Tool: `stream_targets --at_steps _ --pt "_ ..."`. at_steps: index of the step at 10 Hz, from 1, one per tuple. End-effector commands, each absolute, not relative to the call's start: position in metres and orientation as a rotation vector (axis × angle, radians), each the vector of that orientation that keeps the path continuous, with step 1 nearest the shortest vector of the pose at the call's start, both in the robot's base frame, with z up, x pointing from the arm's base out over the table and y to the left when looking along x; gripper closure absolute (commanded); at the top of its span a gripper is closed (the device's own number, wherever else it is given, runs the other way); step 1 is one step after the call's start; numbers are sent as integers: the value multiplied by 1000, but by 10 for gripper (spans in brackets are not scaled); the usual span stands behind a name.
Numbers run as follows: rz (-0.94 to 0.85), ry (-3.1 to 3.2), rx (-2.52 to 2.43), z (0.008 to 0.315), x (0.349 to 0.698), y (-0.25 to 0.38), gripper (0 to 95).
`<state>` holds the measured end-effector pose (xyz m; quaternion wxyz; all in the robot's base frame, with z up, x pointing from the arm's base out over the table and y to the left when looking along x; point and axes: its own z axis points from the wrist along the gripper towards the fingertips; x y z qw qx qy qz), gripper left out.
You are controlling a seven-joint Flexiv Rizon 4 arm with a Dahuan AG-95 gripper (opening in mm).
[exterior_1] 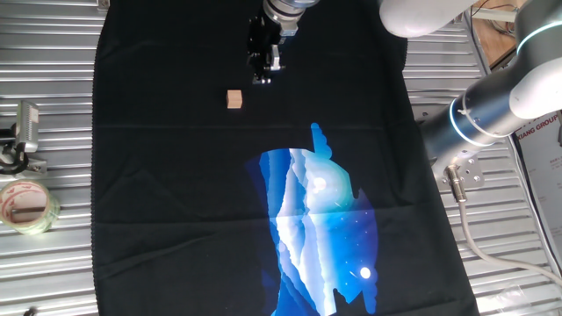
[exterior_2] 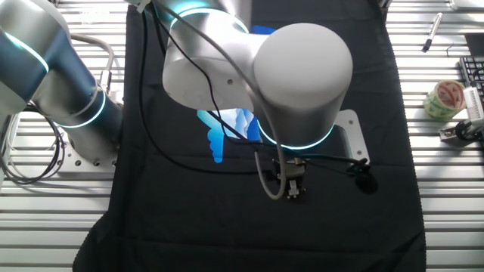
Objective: Pick up the small block on the left and move it to the right
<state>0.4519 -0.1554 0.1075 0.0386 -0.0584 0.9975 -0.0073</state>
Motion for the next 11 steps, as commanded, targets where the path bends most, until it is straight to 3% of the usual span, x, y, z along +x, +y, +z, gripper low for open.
stream_targets --at_steps 1,11 --pt "-31 3059 -178 107 452 -155 950" --pt "-27 3057 -165 106 452 -155 950"
